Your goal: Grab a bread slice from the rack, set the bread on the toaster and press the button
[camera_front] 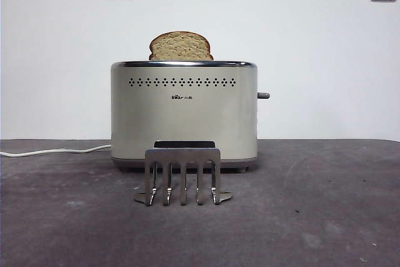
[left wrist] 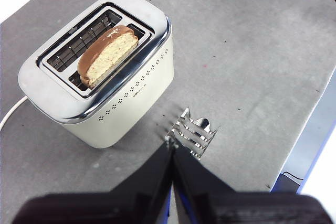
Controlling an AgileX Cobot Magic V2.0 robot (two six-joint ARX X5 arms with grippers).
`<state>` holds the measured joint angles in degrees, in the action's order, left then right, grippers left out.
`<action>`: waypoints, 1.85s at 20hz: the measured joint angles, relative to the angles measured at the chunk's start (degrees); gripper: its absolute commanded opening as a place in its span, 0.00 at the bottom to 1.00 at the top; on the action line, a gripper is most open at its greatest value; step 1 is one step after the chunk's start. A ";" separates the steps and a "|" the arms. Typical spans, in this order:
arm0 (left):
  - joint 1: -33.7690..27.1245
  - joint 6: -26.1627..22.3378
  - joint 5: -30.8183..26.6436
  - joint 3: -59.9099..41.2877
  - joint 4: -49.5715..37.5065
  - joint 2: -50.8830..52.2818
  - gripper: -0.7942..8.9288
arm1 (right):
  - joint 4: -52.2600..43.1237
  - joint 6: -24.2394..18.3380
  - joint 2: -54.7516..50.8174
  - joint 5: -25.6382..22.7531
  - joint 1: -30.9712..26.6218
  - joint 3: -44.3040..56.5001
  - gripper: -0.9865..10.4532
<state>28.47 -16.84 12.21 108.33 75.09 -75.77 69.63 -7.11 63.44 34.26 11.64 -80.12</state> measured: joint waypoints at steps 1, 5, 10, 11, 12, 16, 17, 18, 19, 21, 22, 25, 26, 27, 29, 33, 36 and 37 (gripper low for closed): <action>0.00 0.00 0.00 0.00 -0.02 0.00 0.08 | -0.02 0.02 0.00 0.00 0.00 0.00 0.09; -0.70 -0.07 -1.14 0.00 -0.70 0.20 0.08 | -0.02 0.02 0.00 0.00 0.00 0.00 0.09; -11.43 -0.15 3.61 -0.31 -17.57 6.84 0.08 | -0.02 0.00 0.00 0.00 0.00 0.00 0.09; -13.88 -0.15 5.35 -0.28 -20.55 8.94 0.08 | -0.02 0.00 0.00 0.00 0.00 0.00 0.09; -16.26 -0.15 6.01 -0.28 -22.58 10.95 0.08 | 0.00 0.00 0.02 0.00 0.00 0.00 0.09; -24.96 -0.22 5.95 -7.19 -33.07 19.39 0.08 | 0.00 0.00 0.00 0.00 0.00 0.00 0.09; -26.80 -0.22 5.79 -12.28 -38.10 22.86 0.08 | -0.02 0.02 0.00 0.00 0.00 0.00 0.09; -28.13 -0.24 5.35 -17.22 -42.95 25.97 0.08 | -0.02 0.00 0.00 0.00 0.00 0.00 0.09; -29.44 -0.24 3.98 -24.00 -48.89 29.92 0.08 | 0.00 0.00 0.00 0.00 0.00 0.00 0.09; -31.21 -0.22 0.11 -36.68 -58.66 37.07 0.08 | -0.02 0.00 0.00 0.00 0.00 0.00 0.09; -31.87 -0.07 -1.40 -42.16 -62.53 39.87 0.08 | 0.00 0.00 0.00 0.00 0.00 0.00 0.09; -33.22 1.16 -4.46 -59.25 -69.92 47.28 0.08 | 0.00 0.02 0.00 0.00 0.00 0.00 0.09; -33.24 1.53 -5.77 -64.08 -70.60 49.44 0.08 | 0.00 0.00 0.00 0.00 0.00 0.00 0.09; -33.24 1.84 -7.15 -68.85 -71.04 51.63 0.08 | 0.00 0.00 0.00 0.00 0.00 0.00 0.09; -33.31 2.54 -7.61 -75.84 -72.46 55.06 0.08 | -0.02 0.00 0.00 0.00 0.00 0.00 0.09; -33.31 3.04 -7.65 -87.54 -73.50 61.51 0.08 | 0.00 0.00 0.00 0.00 0.00 0.00 0.09; -33.31 3.06 -7.67 -94.51 -73.44 65.24 0.08 | -0.02 0.00 0.00 0.00 0.00 0.00 0.09; -33.31 3.08 -7.65 -96.43 -73.46 66.36 0.08 | 0.00 0.00 0.00 0.00 0.00 0.00 0.09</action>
<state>-4.84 -13.76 4.56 11.90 1.63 -9.41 69.63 -7.11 63.44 34.26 11.64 -80.12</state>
